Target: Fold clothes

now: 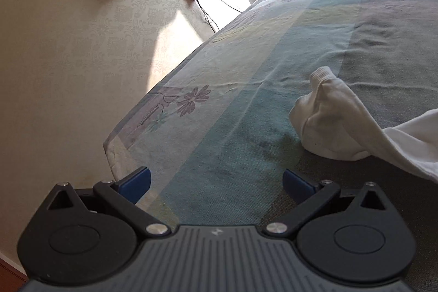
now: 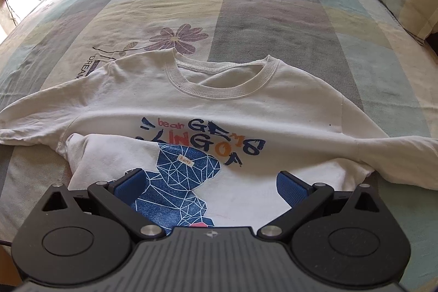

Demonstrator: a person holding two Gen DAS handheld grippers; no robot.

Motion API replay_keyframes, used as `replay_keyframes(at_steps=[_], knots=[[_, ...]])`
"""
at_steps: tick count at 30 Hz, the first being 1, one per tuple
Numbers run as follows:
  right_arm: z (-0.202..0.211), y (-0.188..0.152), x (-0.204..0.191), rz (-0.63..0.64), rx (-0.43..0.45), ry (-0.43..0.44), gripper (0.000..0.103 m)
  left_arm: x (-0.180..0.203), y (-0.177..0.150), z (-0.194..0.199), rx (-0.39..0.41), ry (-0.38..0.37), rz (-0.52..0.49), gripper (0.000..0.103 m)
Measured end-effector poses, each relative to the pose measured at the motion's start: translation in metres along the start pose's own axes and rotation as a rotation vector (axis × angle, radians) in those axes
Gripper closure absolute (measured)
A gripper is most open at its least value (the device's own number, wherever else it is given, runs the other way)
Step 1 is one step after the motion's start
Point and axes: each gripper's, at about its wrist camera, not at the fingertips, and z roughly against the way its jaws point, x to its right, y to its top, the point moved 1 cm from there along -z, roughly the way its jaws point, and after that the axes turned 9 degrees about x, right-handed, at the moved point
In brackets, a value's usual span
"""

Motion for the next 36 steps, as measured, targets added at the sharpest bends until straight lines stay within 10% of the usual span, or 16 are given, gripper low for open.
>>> replay_keyframes(at_steps=[6, 11, 30, 36], knots=[[-0.003, 0.004, 0.007, -0.008, 0.004, 0.008, 0.000, -0.006, 0.034, 0.028, 0.090, -0.181, 0.207, 0.001], [-0.002, 0.003, 0.002, 0.007, 0.008, 0.020, 0.000, 0.048, 0.057, 0.004, 0.053, -0.247, 0.099, 0.001], [-0.008, 0.008, -0.003, 0.012, 0.007, 0.034, 0.000, -0.020, -0.010, 0.005, -0.131, -0.104, 0.131, 0.001], [-0.003, 0.012, -0.006, 0.061, 0.025, 0.017, 0.000, 0.045, 0.017, 0.043, -0.085, -0.439, 0.125, 0.001]])
